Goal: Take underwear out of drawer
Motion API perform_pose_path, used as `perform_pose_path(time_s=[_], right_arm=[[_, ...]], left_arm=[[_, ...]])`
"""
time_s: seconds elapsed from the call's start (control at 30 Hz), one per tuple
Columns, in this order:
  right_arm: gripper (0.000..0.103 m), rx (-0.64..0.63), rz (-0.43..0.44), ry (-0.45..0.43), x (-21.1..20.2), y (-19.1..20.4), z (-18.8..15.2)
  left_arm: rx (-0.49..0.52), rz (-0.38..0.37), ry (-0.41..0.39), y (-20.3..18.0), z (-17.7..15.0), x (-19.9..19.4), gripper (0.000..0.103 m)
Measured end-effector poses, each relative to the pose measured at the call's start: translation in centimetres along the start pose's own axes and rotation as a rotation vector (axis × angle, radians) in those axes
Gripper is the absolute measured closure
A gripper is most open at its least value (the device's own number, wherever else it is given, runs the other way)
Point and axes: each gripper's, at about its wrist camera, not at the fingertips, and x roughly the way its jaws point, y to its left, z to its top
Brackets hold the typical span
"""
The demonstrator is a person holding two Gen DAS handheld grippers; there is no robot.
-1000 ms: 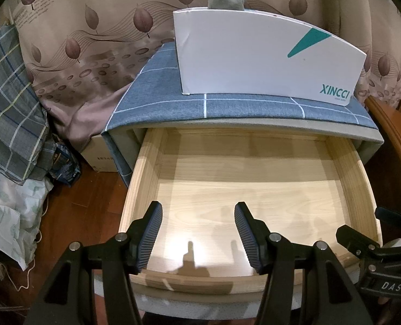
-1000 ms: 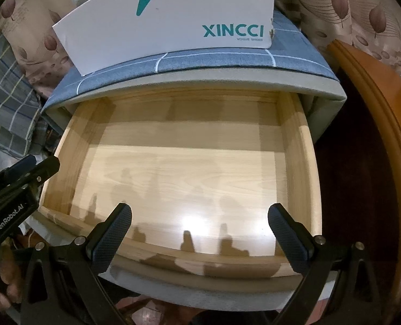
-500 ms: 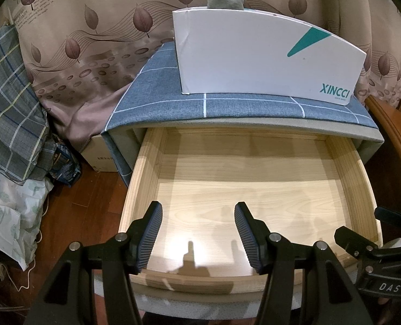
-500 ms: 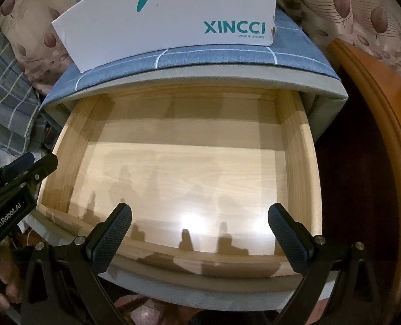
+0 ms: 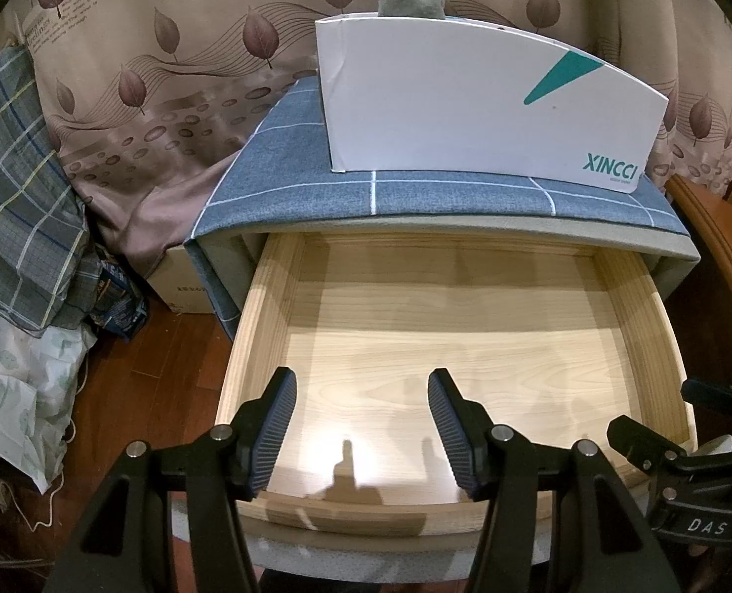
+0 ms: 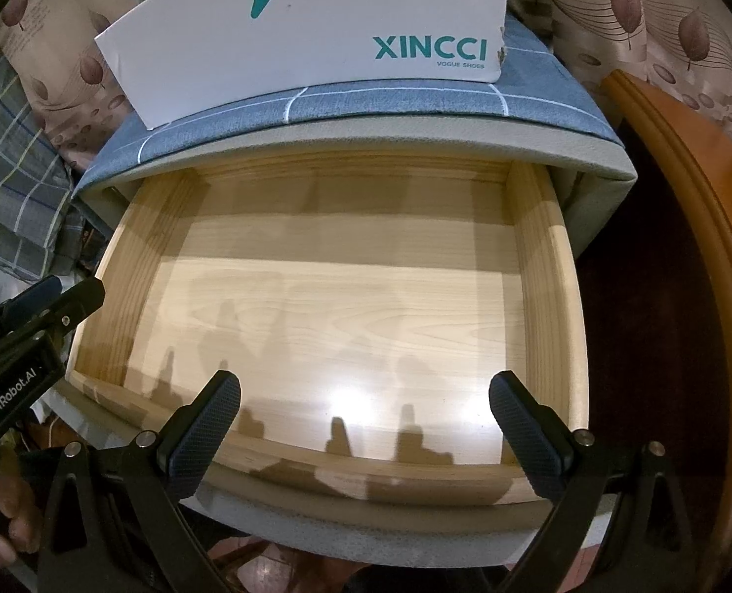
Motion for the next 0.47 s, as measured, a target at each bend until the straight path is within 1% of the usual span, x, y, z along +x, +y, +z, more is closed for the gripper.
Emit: perform_pose_path(time_s=[0.47], right_arm=[[0.003,-0.006,-0.012,-0.001,-0.03,0.20,-0.27]], left_arm=[[0.023,-0.017,-0.016,-0.18,-0.01,-0.30,0.046]])
